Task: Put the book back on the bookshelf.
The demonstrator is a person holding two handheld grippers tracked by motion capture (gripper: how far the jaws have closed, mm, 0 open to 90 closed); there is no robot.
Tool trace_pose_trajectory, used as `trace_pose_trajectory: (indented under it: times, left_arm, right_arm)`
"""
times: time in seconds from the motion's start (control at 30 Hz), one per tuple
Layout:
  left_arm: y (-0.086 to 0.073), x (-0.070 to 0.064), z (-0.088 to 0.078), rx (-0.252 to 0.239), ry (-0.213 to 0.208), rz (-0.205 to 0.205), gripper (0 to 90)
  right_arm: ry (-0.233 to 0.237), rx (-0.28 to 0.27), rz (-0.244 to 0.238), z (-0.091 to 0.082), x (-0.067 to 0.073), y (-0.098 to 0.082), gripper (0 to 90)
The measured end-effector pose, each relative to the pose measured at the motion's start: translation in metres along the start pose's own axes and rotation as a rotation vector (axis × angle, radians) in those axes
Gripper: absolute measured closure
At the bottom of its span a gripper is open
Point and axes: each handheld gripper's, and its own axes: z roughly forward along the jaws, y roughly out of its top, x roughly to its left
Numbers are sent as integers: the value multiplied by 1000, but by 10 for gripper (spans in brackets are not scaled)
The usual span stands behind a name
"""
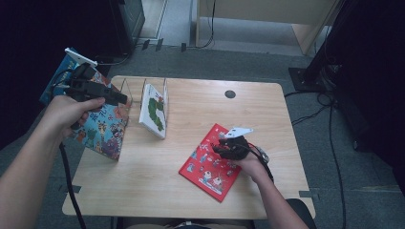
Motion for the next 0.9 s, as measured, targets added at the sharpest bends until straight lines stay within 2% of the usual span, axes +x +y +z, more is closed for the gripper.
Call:
trace_pose_trajectory:
  times: [0.13, 0.3, 0.6, 0.7, 0.83, 0.9]
  left_arm:
    - [-5, -3, 9, 2, -6, 18, 492]
    - [-13, -8, 25, 10, 10, 48, 491]
    - [-28, -8, 50, 23, -19, 61, 481]
    - [-30, -8, 56, 28, -6, 73, 481]
    - [-36, -10, 66, 35, -21, 88, 479]
    - [-40, -11, 72, 35, -14, 98, 478]
  right_arm:
    - [1, 1, 0, 0, 0, 0, 544]
    - [2, 6, 1, 0, 0, 0, 541]
    - [3, 12, 5, 0, 0, 0, 542]
    - [3, 14, 7, 0, 0, 0, 543]
    - [1, 14, 7, -1, -1, -1, 545]
    - [0, 16, 10, -1, 0, -1, 545]
